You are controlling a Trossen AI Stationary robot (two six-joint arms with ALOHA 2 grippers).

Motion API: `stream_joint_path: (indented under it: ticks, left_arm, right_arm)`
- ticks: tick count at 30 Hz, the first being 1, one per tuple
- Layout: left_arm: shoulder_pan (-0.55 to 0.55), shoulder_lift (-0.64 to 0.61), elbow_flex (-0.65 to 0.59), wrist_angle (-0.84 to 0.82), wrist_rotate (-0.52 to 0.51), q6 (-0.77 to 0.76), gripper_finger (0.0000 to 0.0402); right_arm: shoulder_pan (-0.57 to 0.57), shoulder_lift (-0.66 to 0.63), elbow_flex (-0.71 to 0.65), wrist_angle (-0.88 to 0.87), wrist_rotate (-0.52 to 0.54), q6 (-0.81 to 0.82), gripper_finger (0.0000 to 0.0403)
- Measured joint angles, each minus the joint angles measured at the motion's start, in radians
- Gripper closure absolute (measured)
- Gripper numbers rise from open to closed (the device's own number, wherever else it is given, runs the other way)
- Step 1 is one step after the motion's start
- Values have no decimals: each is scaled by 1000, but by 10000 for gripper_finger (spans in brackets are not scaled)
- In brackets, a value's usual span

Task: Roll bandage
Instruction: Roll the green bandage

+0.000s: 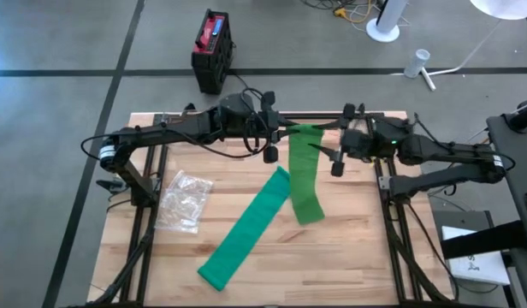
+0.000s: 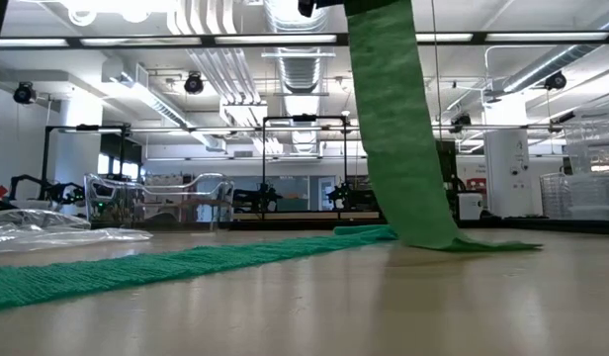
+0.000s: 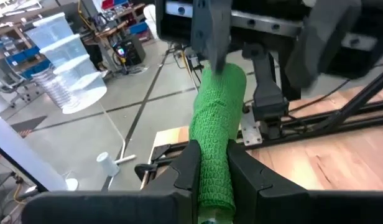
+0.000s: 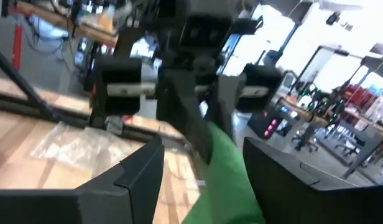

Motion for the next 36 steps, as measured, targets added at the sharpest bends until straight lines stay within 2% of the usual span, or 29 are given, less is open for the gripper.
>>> stream_joint_path:
  ticks: [10,14,21,25,30,33,36]
  left_arm:
    - [0,1,0,-45,19,32,360]
    - [-7,1,0,-39,40,85,361]
    - [-20,1,-5,-34,-57,113,361]
    - [-21,4,-8,-32,-107,109,361]
    - [-19,27,-13,-18,-120,99,361]
    - [-20,31,-13,-10,-173,94,361]
    - [-20,32,-13,-13,-190,93,361]
  right_arm:
    - [-9,21,0,-39,82,-9,227]
    - [-13,5,0,-57,162,19,252]
    - [-14,-16,-1,-68,179,99,298]
    - [-16,-5,23,-46,189,197,315]
    - [-17,57,30,61,201,229,332]
    - [-16,108,34,38,213,227,344]
    - [-16,140,65,-36,287,228,355]
